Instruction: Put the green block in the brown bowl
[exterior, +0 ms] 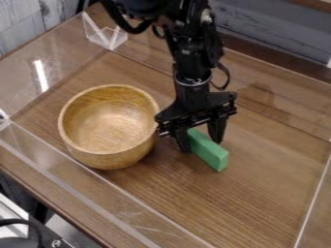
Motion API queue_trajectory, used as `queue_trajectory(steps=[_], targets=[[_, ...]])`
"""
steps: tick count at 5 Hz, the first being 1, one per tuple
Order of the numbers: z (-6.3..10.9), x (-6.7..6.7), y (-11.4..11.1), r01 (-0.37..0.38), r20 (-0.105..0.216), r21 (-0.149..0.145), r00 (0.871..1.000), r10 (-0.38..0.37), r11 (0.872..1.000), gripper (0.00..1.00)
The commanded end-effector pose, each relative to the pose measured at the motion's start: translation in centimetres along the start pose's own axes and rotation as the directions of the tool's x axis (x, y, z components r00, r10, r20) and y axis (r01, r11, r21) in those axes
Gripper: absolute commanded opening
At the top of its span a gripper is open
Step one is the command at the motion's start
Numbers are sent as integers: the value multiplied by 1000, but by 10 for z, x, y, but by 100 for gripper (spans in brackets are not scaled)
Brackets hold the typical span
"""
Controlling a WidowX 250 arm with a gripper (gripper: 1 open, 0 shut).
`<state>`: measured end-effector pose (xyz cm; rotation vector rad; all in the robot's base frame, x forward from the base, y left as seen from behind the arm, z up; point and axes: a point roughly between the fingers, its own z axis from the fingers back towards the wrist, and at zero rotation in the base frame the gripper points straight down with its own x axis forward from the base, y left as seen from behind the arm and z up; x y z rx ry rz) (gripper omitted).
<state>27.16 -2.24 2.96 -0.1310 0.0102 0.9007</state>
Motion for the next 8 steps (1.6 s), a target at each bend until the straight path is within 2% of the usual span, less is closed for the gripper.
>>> queue_trajectory(steps=[1,5,8], targets=[[10,1,-8,14,15,-26,1000,-14,1000,0],[24,-2,-15,25,-26,-19,999,-26,1000,0],[22,-3,-21,23,-46,-20,999,-24,1000,0]])
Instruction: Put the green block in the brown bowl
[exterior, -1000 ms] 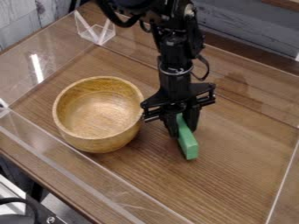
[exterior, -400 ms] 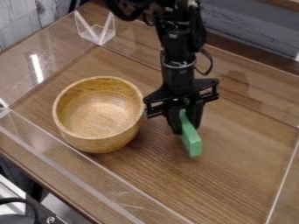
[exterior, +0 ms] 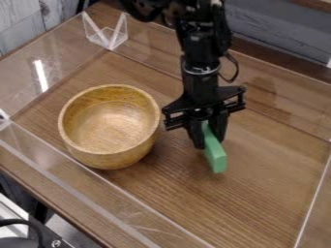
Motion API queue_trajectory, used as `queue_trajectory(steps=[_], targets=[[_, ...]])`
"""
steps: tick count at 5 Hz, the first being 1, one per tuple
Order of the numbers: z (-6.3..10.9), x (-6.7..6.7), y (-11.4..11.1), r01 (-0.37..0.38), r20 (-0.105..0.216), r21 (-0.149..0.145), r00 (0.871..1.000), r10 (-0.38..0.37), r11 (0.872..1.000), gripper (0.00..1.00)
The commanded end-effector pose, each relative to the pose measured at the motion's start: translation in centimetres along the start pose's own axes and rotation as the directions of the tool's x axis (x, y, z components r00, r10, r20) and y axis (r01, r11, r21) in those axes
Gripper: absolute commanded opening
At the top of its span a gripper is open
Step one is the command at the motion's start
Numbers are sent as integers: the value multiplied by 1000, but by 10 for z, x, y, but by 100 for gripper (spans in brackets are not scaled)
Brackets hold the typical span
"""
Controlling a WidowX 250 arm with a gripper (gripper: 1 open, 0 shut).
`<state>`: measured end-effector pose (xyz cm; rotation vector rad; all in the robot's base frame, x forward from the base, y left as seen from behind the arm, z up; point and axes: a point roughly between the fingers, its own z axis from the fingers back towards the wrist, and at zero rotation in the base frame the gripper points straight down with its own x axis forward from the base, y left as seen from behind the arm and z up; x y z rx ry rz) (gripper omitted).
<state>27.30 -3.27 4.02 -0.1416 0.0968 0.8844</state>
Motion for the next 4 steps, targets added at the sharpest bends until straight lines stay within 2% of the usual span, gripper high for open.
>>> queue_trajectory(steps=[1,3,4], targets=[[12,4,-13,18,31,-48,999,-16,999,0],[10,5,-16,22,20,-54,1000,-21,998,0],[23,7,-3,34,12,-40,999,-33,999,0]])
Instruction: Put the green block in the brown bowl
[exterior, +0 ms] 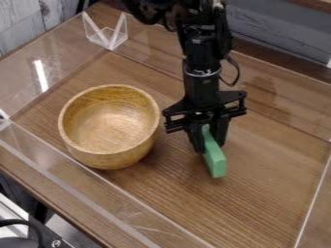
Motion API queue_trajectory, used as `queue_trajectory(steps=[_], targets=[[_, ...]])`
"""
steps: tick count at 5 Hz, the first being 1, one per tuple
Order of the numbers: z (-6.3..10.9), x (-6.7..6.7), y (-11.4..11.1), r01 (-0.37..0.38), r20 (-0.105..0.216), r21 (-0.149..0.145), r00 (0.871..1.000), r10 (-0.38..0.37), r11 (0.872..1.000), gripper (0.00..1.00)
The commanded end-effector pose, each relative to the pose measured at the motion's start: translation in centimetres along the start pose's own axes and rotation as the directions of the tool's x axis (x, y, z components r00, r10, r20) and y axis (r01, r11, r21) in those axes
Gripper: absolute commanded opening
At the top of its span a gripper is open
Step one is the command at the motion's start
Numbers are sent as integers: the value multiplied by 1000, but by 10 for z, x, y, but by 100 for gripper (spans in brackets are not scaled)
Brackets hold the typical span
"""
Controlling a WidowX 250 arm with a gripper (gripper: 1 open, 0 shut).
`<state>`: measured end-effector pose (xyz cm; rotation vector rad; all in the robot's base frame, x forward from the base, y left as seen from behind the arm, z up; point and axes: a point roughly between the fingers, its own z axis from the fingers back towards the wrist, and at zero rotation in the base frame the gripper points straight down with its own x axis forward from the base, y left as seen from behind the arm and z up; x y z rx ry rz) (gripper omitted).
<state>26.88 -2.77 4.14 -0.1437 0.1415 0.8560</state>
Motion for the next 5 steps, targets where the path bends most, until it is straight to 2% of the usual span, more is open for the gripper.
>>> queue_trajectory(steps=[1,3,4,5], targets=[[35,6,3,23,44,-47,999,-21,999,0],[83,20,57,32,67,-78,997,-27,996,0],[93,18,70,77,75,-98,995,-70,992,0],[90,10,71,101,73,-111,993,-93,989,0]])
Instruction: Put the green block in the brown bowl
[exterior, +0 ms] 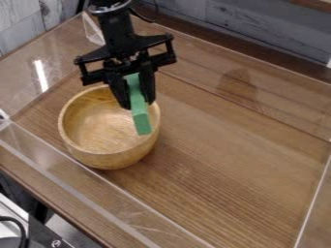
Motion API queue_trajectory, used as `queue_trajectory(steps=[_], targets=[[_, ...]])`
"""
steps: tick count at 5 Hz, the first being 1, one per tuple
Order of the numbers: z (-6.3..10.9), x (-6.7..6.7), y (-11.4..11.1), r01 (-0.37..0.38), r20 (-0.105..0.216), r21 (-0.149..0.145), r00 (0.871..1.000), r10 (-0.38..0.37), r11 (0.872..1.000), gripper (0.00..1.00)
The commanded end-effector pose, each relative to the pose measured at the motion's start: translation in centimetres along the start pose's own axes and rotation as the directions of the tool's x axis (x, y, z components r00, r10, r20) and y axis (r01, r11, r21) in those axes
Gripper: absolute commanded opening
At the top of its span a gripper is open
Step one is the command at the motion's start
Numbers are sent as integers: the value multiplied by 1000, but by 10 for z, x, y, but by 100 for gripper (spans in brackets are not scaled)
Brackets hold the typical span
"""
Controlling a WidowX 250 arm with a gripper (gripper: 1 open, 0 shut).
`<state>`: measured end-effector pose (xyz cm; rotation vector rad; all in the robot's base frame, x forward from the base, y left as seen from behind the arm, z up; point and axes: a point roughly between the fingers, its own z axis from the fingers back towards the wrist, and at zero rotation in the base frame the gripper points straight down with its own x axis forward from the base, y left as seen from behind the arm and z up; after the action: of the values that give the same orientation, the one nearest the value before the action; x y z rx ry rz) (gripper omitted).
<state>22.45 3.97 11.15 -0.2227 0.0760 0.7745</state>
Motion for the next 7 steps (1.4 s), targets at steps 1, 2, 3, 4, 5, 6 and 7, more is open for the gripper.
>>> queue_trajectory(steps=[1,2,3,4,5,6,7], targets=[[9,-2,-2,24,42,-39,999,-22,999,0],[8,-4,-1,33,35,-60,999,-31,998,0],[9,-5,1,59,29,-74,998,-57,995,0],[8,-6,2,77,21,-90,997,-76,993,0],[8,-7,3,91,11,-103,996,-91,990,0],[7,-7,3,99,1,-118,995,-100,988,0],[6,-7,4,108,-9,-131,994,-110,985,0]])
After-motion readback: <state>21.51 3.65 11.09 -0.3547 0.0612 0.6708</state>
